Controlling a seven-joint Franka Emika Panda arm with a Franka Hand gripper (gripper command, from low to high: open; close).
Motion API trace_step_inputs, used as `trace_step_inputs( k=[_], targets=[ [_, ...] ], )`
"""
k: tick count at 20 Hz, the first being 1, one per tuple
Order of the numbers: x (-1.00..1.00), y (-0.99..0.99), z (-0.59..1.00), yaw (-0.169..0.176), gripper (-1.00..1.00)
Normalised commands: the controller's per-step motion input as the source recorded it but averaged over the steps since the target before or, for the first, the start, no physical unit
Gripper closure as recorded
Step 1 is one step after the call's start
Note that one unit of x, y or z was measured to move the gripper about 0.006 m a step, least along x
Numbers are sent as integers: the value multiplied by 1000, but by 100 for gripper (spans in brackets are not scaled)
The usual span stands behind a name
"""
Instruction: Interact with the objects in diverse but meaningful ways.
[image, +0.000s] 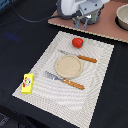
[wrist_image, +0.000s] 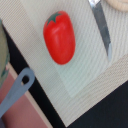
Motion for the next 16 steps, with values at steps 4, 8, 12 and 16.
trace_step_inputs(
  k=[4,8,12,16],
  targets=[
    [46,-53,-231,-171,-100],
    [0,0,-314,-141,-100],
    [-61,5,-401,-119,-100],
    [-117,95,-439,-72,-100]
  ],
)
